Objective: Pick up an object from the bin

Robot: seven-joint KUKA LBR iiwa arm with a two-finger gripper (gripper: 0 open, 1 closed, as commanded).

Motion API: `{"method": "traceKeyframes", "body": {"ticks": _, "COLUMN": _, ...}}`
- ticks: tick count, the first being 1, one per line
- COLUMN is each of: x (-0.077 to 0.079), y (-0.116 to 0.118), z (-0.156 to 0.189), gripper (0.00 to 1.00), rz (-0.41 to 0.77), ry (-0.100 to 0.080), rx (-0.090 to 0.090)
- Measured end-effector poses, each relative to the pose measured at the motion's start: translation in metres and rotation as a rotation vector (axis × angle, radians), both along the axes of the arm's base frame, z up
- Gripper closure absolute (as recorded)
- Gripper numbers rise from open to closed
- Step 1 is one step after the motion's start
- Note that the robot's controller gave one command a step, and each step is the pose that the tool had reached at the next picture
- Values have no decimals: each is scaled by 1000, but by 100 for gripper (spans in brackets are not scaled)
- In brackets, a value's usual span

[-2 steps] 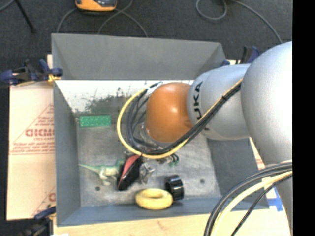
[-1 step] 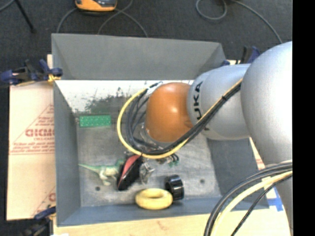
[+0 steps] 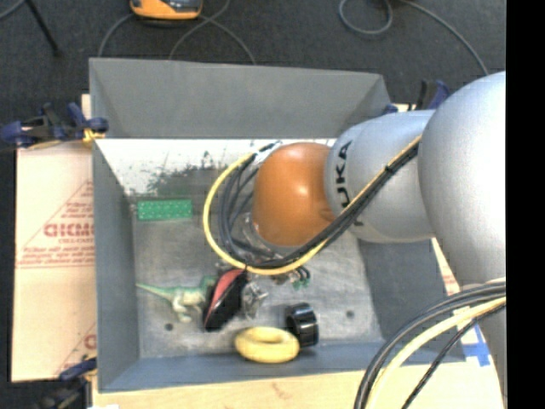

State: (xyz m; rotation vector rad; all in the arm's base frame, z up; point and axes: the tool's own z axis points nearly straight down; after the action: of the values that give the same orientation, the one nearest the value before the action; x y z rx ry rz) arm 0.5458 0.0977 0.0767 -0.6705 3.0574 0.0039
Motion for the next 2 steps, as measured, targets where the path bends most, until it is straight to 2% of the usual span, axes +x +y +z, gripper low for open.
{"method": "traceKeyframes", "body": {"ticks": 1, "x": -3, "y": -1, "z": 16, "gripper": 100, "rz": -1, "ry": 15, "rx": -5}}
{"method": "traceKeyframes", "body": {"ticks": 2, "x": -2, "y": -1, "z": 39, "gripper": 100, "rz": -3, "ry": 15, "rx": -6}}
